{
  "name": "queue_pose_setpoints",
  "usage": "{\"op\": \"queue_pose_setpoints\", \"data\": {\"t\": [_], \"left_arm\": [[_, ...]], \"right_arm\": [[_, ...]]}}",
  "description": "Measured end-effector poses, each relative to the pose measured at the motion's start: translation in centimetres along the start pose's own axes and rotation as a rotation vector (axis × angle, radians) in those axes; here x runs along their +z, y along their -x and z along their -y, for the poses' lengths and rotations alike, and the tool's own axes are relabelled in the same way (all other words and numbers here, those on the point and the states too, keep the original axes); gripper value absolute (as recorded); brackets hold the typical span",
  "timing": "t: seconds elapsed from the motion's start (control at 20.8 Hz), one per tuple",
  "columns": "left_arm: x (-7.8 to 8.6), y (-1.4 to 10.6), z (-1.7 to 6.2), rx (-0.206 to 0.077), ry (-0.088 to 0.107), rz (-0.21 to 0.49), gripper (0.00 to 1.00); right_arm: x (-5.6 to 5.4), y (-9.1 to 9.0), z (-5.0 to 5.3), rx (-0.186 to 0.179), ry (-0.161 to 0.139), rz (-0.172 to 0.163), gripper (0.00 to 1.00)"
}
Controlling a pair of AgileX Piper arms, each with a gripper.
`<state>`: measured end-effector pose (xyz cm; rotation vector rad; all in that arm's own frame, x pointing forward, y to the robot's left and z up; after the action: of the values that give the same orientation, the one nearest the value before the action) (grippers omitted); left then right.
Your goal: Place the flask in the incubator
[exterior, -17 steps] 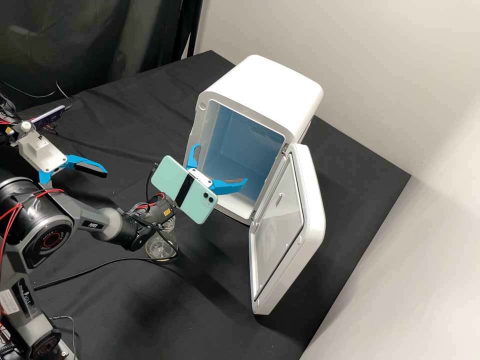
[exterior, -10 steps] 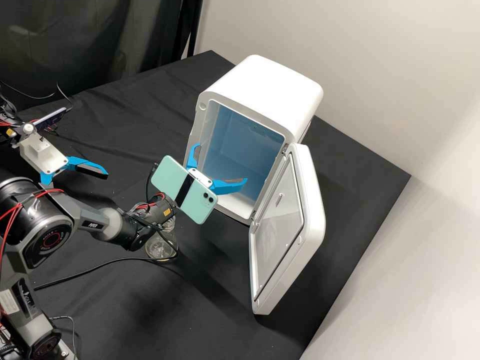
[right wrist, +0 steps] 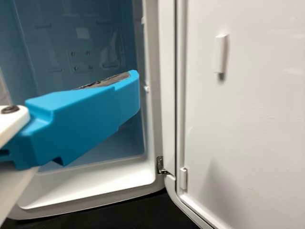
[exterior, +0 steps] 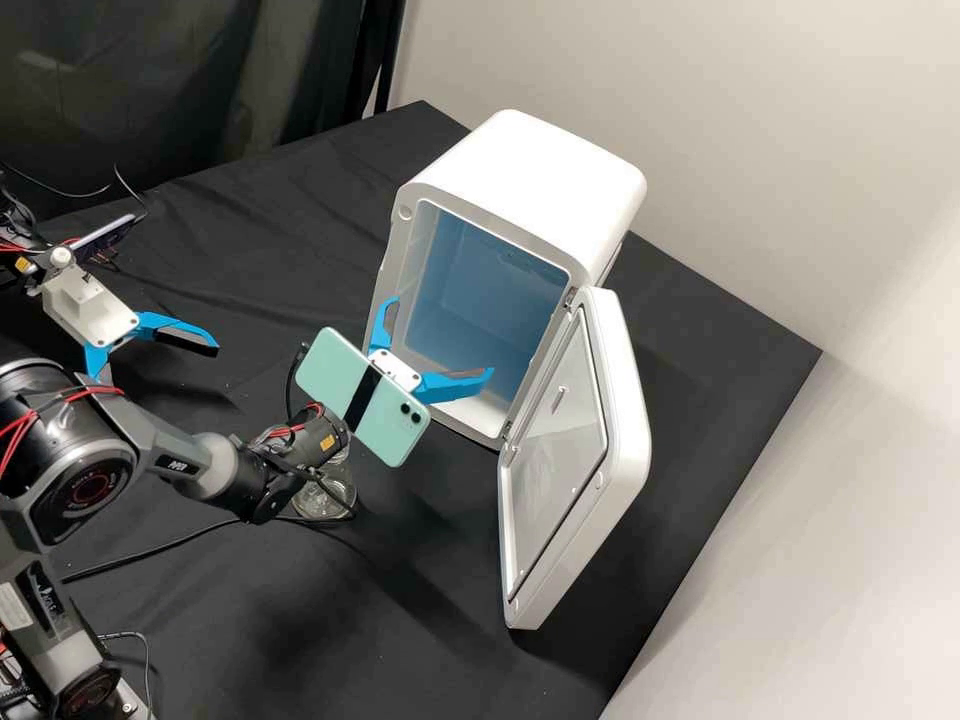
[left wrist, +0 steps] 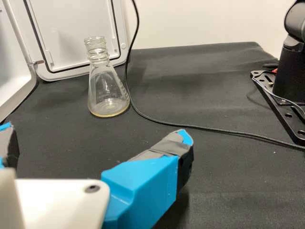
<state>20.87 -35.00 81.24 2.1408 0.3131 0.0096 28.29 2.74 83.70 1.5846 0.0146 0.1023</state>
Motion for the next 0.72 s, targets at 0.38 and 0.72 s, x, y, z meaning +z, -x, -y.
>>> {"op": "queue_pose_setpoints", "data": {"t": [0.38, 0.72], "left_arm": [[-0.2, -0.2, -0.22, 0.01, -0.002, -0.004, 1.0], [-0.2, -0.2, -0.22, 0.01, -0.002, -0.004, 1.0]], "right_arm": [[1.1, 3.0, -0.8, 0.031, 0.018, -0.031, 1.0], [1.8, 5.6, -2.3, 0.047, 0.017, -0.033, 1.0]]}}
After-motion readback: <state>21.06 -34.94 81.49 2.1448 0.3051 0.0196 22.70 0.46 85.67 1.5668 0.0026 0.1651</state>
